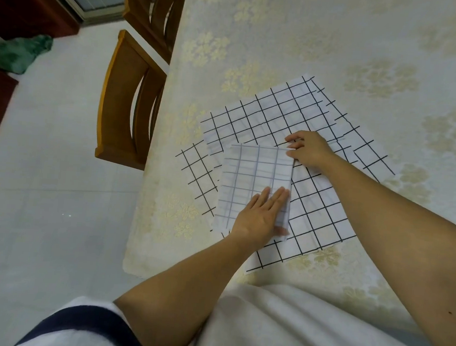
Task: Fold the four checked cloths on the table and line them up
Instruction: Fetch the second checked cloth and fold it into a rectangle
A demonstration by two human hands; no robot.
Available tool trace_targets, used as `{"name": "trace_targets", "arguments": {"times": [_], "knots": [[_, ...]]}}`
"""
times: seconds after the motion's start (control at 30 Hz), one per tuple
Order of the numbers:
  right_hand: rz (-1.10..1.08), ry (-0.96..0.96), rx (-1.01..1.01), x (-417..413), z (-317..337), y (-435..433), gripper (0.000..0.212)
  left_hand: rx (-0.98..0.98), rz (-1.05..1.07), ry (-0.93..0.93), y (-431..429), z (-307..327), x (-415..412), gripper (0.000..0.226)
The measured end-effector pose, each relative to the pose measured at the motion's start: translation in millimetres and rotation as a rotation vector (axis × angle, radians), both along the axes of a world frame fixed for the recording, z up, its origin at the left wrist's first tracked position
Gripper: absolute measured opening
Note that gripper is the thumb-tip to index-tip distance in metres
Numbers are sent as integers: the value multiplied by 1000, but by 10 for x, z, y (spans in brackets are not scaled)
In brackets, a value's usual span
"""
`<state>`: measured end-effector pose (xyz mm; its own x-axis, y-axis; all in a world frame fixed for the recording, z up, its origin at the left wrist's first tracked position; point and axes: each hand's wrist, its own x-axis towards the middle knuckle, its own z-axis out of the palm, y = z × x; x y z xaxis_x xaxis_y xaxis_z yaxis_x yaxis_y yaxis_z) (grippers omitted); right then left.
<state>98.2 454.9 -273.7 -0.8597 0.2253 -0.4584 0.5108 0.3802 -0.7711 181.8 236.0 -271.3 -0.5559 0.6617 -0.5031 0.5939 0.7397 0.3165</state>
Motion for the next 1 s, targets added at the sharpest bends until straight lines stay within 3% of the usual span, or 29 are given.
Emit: {"name": "trace_targets", "arguments": {"times": [0.13, 0.27, 0.4, 0.63, 0.77, 0.93, 1.0], "knots": [[-16, 114, 122, 66, 123, 3, 46, -69, -38, 17, 46, 0, -26, 100], [41, 331, 378, 364, 193, -71, 32, -40, -72, 44, 73, -21, -25, 79], [292, 181, 391, 740, 7, -185, 34, 2, -83, 49, 79, -68, 21, 61], [143, 194, 351, 771, -113, -125, 34, 122, -154, 15, 51, 15, 84, 53], [129, 193, 337, 746, -107, -115, 31, 153, -251, -15, -59, 37, 160, 64], [130, 168, 286, 775, -147, -117, 53, 177, -359, -57, -81, -14, 191, 85], [142, 155, 271, 773, -155, -110, 61, 205, -290, -71, -67, -1, 182, 90]]}}
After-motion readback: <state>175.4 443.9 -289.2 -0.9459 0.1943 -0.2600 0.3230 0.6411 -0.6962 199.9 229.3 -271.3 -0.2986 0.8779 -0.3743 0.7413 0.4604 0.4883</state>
